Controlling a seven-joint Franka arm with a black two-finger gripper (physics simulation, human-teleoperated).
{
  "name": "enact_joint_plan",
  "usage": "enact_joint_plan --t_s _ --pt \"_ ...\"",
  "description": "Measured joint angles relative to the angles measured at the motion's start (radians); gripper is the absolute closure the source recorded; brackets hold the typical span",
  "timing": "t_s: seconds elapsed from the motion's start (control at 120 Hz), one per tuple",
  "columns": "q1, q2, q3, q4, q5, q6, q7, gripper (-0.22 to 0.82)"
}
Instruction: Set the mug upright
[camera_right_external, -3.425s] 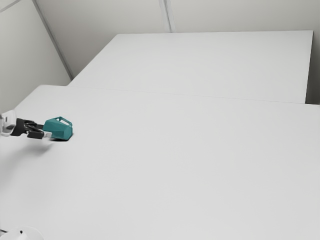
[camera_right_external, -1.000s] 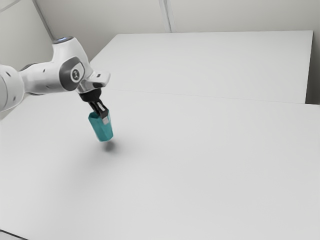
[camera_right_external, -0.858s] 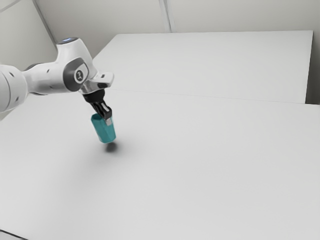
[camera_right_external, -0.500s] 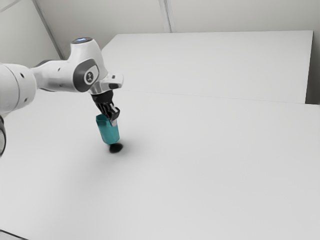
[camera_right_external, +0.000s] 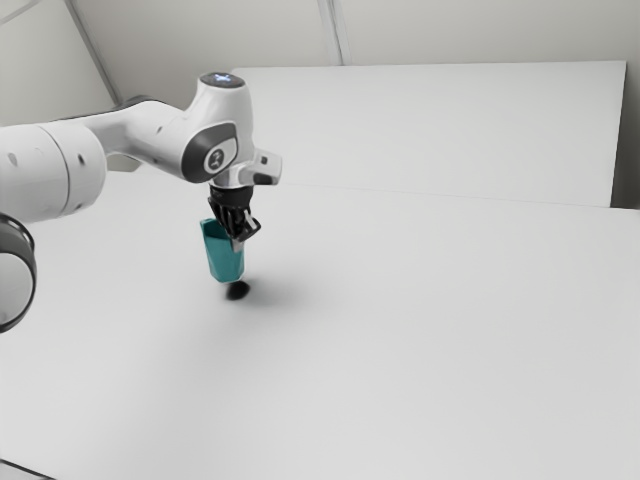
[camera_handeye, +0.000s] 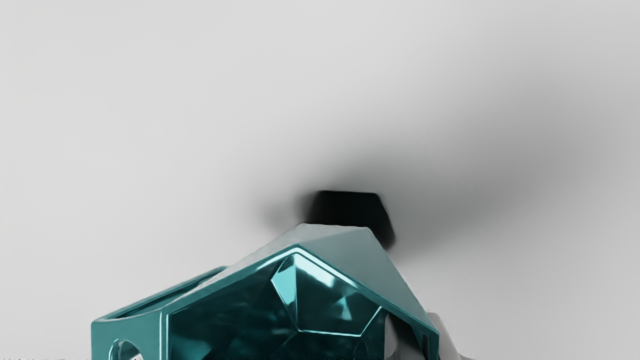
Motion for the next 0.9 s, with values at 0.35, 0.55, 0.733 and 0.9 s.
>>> enact_joint_plan --t_s 0.35,0.55,0.733,0.9 --pt "-0.001 0.0 -0.003 0.024 -0.051 -0.04 -0.129 0.79" --pt "-0.001 0.003 -0.003 0.031 -0.149 -0.1 -0.198 0.79" --pt "-0.001 0.016 -0.003 0.031 -0.18 -0.132 -0.242 0.79" --pt "-0.001 0.024 -0.006 0.031 -0.196 -0.125 -0.27 0.79"
